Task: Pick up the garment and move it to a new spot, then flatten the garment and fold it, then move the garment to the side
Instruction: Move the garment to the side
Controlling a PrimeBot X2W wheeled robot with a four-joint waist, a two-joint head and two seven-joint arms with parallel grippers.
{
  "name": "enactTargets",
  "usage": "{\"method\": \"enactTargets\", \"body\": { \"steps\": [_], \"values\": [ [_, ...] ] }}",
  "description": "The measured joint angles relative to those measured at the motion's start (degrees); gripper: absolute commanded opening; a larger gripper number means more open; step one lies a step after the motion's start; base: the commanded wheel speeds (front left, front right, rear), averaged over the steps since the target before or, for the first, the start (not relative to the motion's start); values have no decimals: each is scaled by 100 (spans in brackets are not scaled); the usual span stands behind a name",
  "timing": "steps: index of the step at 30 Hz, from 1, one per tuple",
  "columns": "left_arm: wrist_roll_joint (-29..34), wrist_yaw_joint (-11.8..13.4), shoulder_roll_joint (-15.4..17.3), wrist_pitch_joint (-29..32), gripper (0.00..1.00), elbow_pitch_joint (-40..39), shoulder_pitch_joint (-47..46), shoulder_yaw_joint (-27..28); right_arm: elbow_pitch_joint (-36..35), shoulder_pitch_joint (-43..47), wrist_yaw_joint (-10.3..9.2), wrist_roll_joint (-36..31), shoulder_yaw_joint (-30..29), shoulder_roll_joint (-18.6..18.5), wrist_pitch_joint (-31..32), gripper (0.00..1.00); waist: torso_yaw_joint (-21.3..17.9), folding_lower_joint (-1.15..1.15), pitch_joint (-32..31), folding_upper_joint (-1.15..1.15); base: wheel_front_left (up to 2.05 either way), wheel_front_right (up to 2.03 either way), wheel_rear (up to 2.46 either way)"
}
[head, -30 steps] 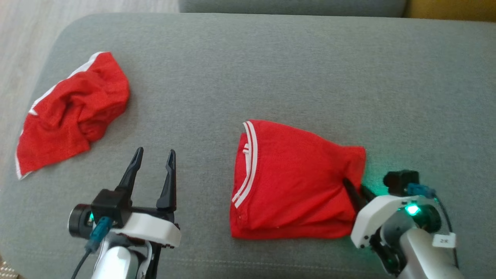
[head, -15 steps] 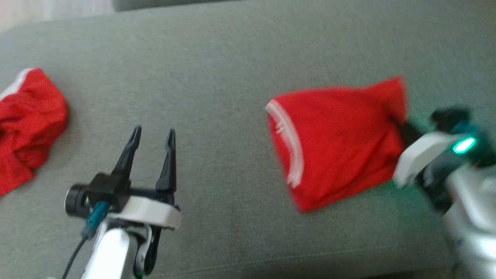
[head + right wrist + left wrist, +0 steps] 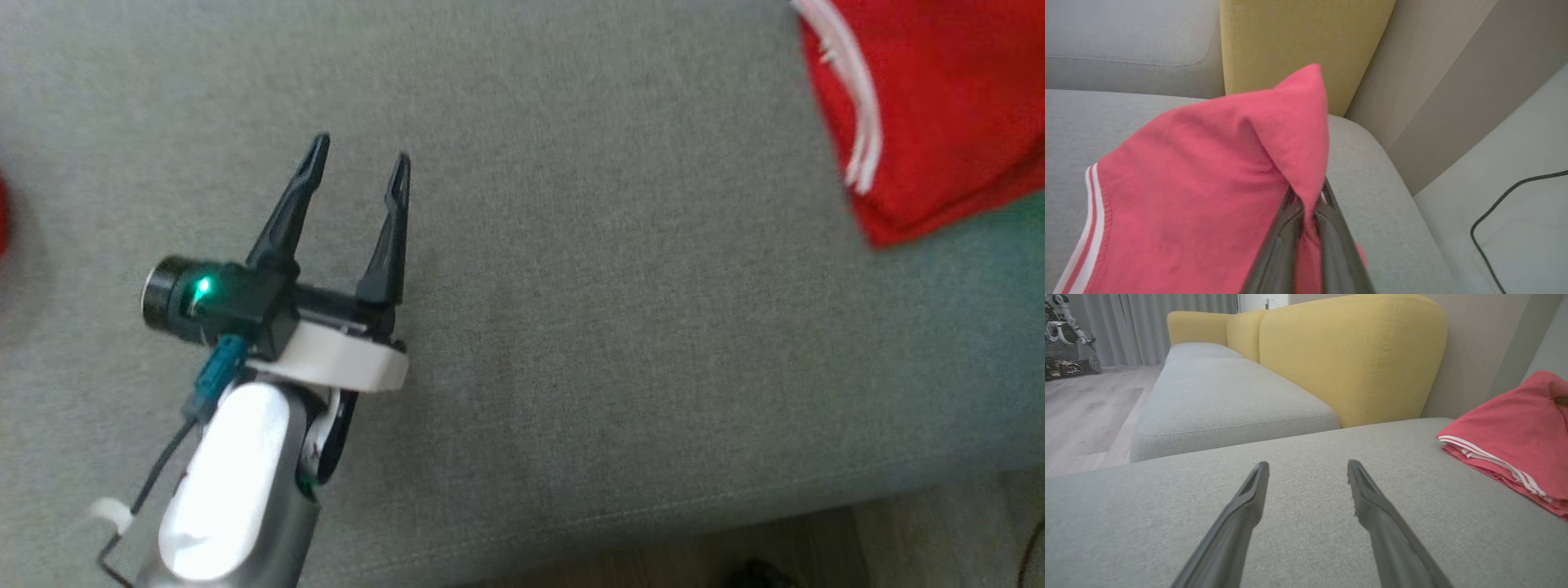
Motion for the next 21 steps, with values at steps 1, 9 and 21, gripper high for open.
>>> {"method": "enactTargets", "body": {
  "steps": [1, 9, 21],
  "values": [
    [0, -3, 2, 0, 100, 3, -62, -15, 48, -116, 0, -2, 8, -38, -14, 0, -14, 0, 89, 0, 0, 0, 0],
    [58, -48, 12, 1, 100, 4, -335, -134, 649, -553, 0, 45, -42, -287, -221, 0, -66, 0, 593, 0, 0, 0, 0],
    [102, -48, 91, 7, 100, 10, -509, -151, 1318, -1098, 0, -256, -131, -274, -736, 91, -139, -1, 925, 0, 0, 0, 0]
  ]
}}
